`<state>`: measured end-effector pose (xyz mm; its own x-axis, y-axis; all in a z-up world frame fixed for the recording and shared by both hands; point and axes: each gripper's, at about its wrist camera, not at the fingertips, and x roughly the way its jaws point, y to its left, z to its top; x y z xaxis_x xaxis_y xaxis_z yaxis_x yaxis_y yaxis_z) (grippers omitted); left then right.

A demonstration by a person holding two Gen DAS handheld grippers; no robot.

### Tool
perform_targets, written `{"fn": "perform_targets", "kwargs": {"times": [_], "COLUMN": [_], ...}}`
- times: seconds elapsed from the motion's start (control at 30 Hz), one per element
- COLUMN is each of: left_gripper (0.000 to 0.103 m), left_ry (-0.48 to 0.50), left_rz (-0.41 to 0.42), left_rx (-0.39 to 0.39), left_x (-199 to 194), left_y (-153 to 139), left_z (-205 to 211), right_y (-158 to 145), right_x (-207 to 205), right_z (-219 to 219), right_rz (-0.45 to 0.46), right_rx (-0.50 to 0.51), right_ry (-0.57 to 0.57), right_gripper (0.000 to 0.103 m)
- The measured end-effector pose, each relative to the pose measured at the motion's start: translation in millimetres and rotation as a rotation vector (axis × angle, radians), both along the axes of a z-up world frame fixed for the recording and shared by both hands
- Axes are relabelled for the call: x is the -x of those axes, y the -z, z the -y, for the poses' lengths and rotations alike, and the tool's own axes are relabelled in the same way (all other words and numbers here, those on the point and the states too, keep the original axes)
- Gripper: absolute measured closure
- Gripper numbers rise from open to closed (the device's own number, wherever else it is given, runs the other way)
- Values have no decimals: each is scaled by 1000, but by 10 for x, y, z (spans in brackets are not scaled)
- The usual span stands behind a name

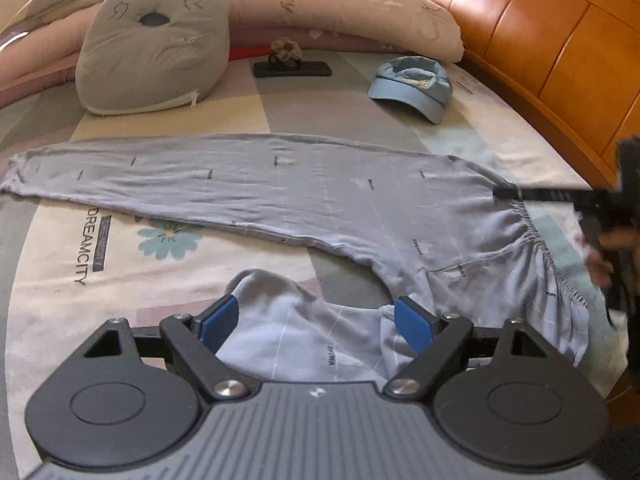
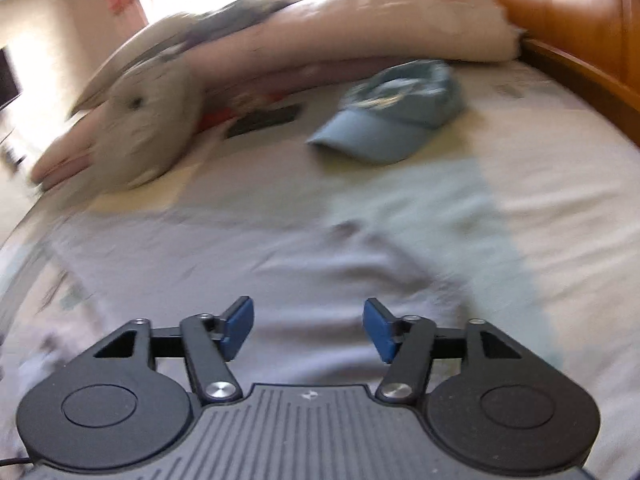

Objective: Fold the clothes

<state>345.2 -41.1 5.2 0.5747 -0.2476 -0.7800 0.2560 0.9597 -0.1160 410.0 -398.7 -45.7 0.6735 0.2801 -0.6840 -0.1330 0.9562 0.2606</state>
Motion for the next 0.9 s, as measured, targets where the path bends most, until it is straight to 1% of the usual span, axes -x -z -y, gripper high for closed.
{"fn": "perform_targets", "kwargs": {"times": [0.07, 0.1, 0.23, 0.27, 0.3, 0.33, 0.37, 0.47, 0.5, 0.6, 0.7, 0.8, 0.83, 0.9], "left_gripper": [18, 18, 18, 18, 18, 18, 18, 18, 18, 18, 18, 18, 18, 16], "left_ry": [1, 4, 22, 34, 49, 67, 84, 118, 122, 127, 130, 109, 98, 124], "left_rz": [10, 15, 32, 37, 42, 51, 63, 98, 106, 120, 108, 63, 48, 55], "left_rx": [8, 15, 13, 5, -4, -19, -40, -91, -101, -119, -125, -110, -91, -79], "left_x": [-29, -53, -219, -288, -360, -448, -549, -962, -1126, -1588, -1940, -2047, -2020, -1884], "left_y": [5, 8, 40, 42, 40, 38, 38, 97, 137, 337, 595, 833, 899, 932], "left_z": [-54, -86, -267, -319, -368, -422, -475, -668, -738, -918, -1057, -1214, -1290, -1383], "right_y": [-23, 14, 188, 230, 260, 291, 321, 370, 378, 356, 353, 359, 363, 358], "right_x": [146, 220, 450, 500, 503, 506, 508, 478, 461, 382, 311, 275, 269, 294], "right_z": [-205, -307, -571, -629, -667, -705, -745, -938, -976, -971, -993, -1007, -1011, -1020], "right_rz": [-22, -43, -87, -96, -110, -124, -137, -130, -133, -175, -212, -227, -229, -225], "right_rx": [5, 35, 123, 143, 154, 164, 176, 290, 305, 292, 300, 302, 302, 301], "right_ry": [-48, -56, -31, -23, -18, -13, -8, 18, 35, 92, 120, 141, 146, 151], "right_gripper": [31, 30, 24, 19, 7, 0, 0, 0, 0, 0, 0, 0, 0, 0]}}
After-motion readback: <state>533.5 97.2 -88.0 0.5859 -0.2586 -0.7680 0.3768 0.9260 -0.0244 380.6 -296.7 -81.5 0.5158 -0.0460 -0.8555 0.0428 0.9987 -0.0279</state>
